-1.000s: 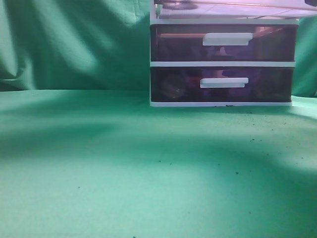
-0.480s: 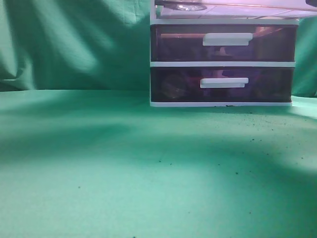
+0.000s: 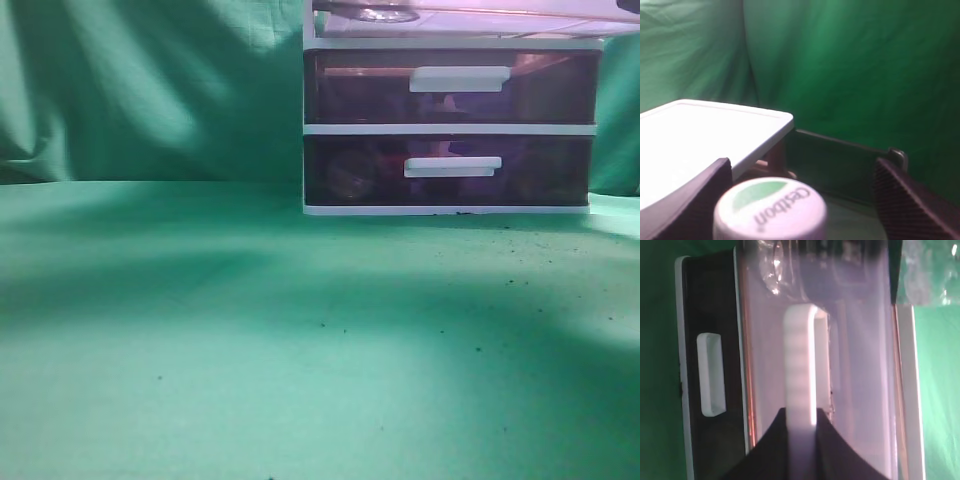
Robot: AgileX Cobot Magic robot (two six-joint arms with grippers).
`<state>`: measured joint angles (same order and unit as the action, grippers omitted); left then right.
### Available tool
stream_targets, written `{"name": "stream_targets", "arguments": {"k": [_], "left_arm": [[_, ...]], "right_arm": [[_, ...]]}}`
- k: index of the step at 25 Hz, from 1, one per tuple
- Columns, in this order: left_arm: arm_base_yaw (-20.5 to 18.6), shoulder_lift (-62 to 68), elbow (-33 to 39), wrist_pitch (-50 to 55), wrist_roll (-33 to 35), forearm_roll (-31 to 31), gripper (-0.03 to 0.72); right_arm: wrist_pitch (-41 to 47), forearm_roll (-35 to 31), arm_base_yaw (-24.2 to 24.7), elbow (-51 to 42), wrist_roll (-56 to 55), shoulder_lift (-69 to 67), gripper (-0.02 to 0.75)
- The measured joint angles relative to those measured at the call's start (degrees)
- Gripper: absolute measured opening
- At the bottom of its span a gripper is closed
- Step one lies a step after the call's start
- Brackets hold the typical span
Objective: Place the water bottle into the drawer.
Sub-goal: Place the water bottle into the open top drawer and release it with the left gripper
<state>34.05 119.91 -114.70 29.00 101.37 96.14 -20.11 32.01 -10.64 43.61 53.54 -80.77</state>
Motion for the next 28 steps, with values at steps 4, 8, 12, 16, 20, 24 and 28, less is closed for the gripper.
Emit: {"name": "stream_targets", "arguments": {"k": [4, 8, 12, 16, 20, 24, 28], "left_arm": [[2.05, 2.71, -2.76, 2.89, 6.70, 3.81, 0.543], [3.97, 6.06, -7.48, 3.83, 7.69, 3.81, 0.543], [4.09, 7.21, -11.24, 3.95, 7.82, 3.81, 0.543], [3.88, 7.11, -12.50, 3.82, 6.35, 1.69, 0.543], [3.43, 4.79, -12.50, 1.98, -12.60, -19.93, 0.341], [2.89, -0.04, -12.50, 9.14, -38.39, -53.17, 0.053], [2.74, -6.73, -12.50, 23.77, -68.58, -76.75, 0.000]], "right_arm": [[-1.53, -0.29, -0.36, -1.87, 0.00, 0.14, 0.089], [-2.36, -1.34, -1.09, -3.79, 0.11, 0.51, 0.089], [-2.89, -1.43, -1.45, -4.22, 0.32, 0.60, 0.089], [-3.43, -2.21, -1.56, -4.33, 3.23, 0.60, 0.089], [-4.57, -7.81, -1.70, -4.43, 9.04, 0.60, 0.089], [-3.75, -11.20, -2.06, -3.54, 12.68, 0.50, 0.089], [-0.85, -11.43, -2.14, 0.52, 13.11, -0.86, 0.089]]}}
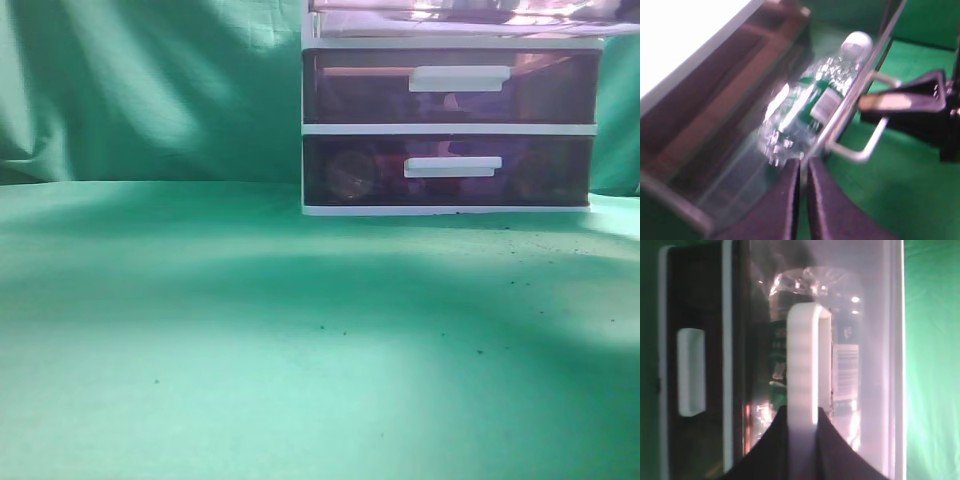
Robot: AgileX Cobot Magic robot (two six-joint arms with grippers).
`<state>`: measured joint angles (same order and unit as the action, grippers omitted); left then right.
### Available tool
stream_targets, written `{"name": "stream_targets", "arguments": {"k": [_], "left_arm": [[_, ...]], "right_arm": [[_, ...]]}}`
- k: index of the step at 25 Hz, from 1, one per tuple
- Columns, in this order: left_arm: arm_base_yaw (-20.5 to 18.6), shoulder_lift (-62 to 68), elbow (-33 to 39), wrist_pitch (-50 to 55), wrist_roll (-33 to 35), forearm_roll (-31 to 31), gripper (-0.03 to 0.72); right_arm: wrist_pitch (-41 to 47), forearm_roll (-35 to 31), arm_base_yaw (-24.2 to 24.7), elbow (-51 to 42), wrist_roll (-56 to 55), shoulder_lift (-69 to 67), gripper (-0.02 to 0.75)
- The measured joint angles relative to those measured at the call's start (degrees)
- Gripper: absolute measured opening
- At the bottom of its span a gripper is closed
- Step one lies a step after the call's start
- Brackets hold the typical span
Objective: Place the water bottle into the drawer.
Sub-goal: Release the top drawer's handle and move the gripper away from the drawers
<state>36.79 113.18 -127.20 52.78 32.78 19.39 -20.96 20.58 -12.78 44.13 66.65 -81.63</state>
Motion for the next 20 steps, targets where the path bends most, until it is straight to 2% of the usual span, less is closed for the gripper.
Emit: {"name": "stream_targets", "arguments": {"k": [2, 3, 5, 8, 11, 13, 20], "left_arm": [[-0.10, -3.46, 0.00, 6.56, -14.11, -10.08, 0.000], [-0.22, -4.80, 0.00, 9.59, -18.97, -14.55, 0.000], [-0.44, -7.85, 0.00, 13.64, -23.81, -21.34, 0.000], [-0.44, -12.59, 2.98, 14.64, -27.32, -27.32, 0.000], [-0.44, -17.66, 9.78, 14.26, -28.88, -28.70, 0.000], [-0.44, -21.62, 16.75, 12.48, -29.30, -28.09, 0.000], [-0.44, -36.12, 41.95, 0.96, -29.86, -22.68, 0.000]], "right_arm": [[1.03, 0.00, 0.00, 3.23, 0.48, -1.98, 0.089], [1.52, -0.21, 0.00, 5.09, 0.62, -2.95, 0.089], [2.53, -0.21, 0.00, 8.99, 0.62, -5.67, 0.089], [3.12, -0.21, 0.00, 14.78, 0.74, -10.38, 0.089], [3.61, -0.21, 0.00, 20.37, 0.87, -14.89, 0.089], [4.16, -0.21, 0.00, 23.67, 0.87, -17.65, 0.089], [5.30, -0.10, 0.97, 31.78, 1.08, -23.82, 0.089]]}}
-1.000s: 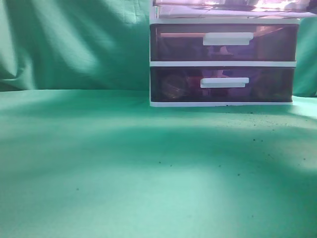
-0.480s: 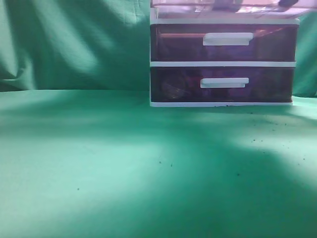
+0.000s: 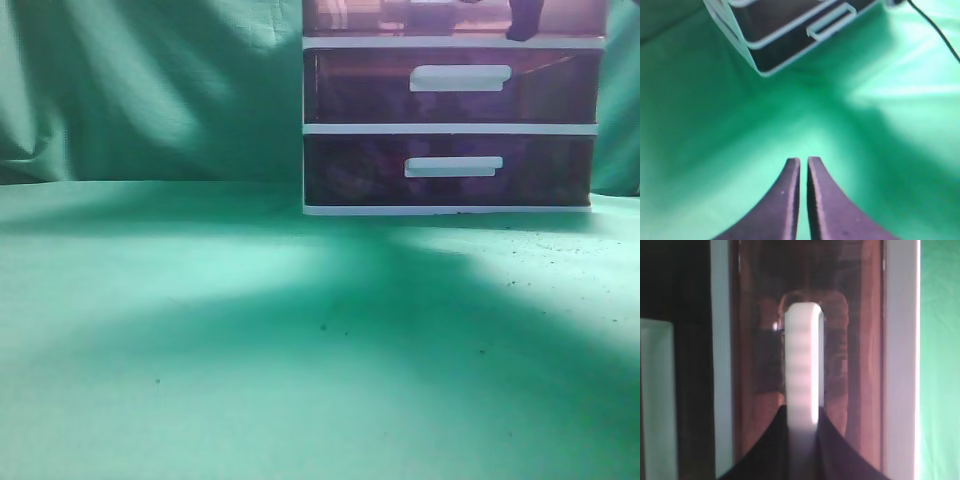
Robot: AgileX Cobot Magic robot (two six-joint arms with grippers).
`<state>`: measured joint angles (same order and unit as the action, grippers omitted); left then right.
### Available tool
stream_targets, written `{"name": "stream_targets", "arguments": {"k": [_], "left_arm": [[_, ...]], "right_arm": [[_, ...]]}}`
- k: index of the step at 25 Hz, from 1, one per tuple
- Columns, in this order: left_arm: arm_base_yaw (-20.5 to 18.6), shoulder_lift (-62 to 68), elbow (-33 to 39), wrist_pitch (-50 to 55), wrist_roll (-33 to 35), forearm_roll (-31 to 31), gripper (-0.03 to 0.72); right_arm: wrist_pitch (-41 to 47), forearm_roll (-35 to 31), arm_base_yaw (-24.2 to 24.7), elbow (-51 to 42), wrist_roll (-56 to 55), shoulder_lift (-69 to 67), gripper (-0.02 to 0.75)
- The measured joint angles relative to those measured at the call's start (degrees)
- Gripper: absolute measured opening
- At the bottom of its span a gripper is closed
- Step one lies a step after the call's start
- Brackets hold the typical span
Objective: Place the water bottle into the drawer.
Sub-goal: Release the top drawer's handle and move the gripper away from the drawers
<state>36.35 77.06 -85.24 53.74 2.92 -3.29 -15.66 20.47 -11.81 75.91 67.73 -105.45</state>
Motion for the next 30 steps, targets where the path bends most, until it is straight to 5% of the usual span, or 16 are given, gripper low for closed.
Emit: {"name": "stream_targets", "arguments": {"k": [5, 12, 30], "left_arm": [[0.00, -6.26, 9.51, -2.69, 0.00, 1.12, 0.000], [0.00, -7.24, 10.90, -5.03, 0.00, -0.26, 0.000], [0.00, -7.24, 11.12, -6.04, -0.05, -1.66, 0.000]], "right_arm": [[-0.80, 0.33, 0.22, 0.57, -0.76, -0.42, 0.089], [-1.09, 2.69, 0.10, 1.17, -3.99, -0.42, 0.430], [-7.29, 1.79, -1.94, -14.89, -5.54, 11.19, 0.452]]}}
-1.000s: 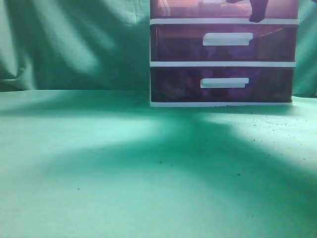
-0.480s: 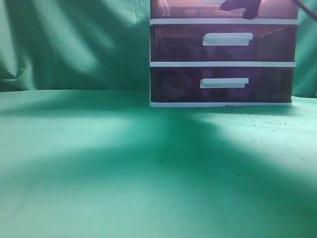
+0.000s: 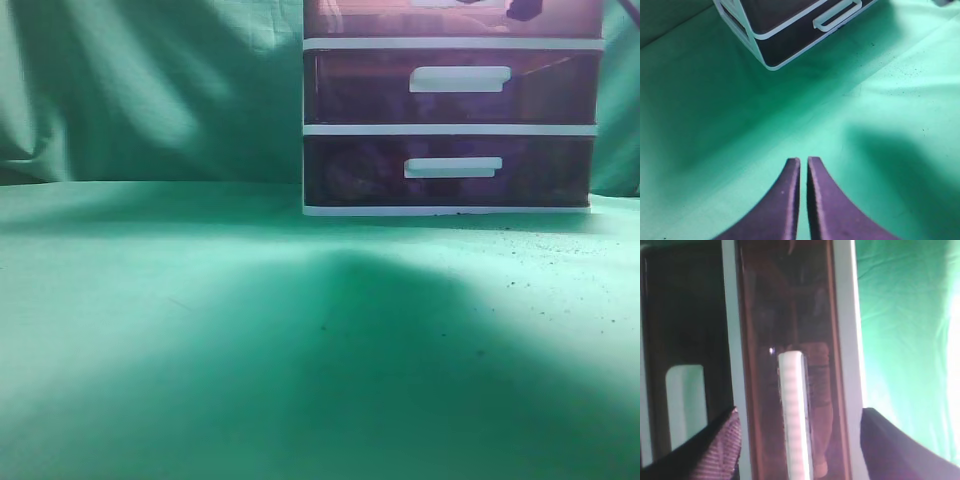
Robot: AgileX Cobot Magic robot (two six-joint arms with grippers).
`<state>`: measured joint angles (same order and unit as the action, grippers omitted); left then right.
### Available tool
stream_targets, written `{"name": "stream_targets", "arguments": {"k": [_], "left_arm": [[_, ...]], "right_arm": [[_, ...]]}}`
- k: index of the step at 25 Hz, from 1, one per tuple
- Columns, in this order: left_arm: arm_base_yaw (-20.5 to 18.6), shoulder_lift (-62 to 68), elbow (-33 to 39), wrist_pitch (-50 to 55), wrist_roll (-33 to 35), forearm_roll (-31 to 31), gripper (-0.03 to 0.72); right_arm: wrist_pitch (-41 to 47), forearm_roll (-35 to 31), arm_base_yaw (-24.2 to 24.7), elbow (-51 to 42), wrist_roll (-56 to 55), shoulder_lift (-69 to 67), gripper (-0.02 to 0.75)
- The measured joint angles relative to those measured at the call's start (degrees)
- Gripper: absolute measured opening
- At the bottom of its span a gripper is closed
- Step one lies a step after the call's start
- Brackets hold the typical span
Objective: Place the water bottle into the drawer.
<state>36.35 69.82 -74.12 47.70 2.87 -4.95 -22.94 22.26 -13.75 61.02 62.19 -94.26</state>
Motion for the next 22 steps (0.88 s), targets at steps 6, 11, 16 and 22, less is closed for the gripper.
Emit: {"name": "stream_targets", "arguments": {"k": [6, 11, 16, 22], "left_arm": [[0.00, -3.49, 0.23, -0.31, 0.00, 3.91, 0.000], [0.00, -13.89, 2.79, -1.35, 1.11, 4.97, 0.000], [0.00, -27.06, 12.82, -4.90, 3.72, 7.18, 0.000], [0.00, -43.94, 28.60, -9.54, 5.21, 11.63, 0.000]], "right_arm": [[3.91, -14.87, -7.89, -6.42, -10.43, 13.02, 0.452], [22.70, -30.14, -15.26, -6.93, -12.30, 23.82, 0.302], [41.68, -40.25, -17.87, -6.92, -14.77, 31.88, 0.036], [58.38, -48.74, -17.86, -6.92, -23.21, 39.11, 0.000]]}}
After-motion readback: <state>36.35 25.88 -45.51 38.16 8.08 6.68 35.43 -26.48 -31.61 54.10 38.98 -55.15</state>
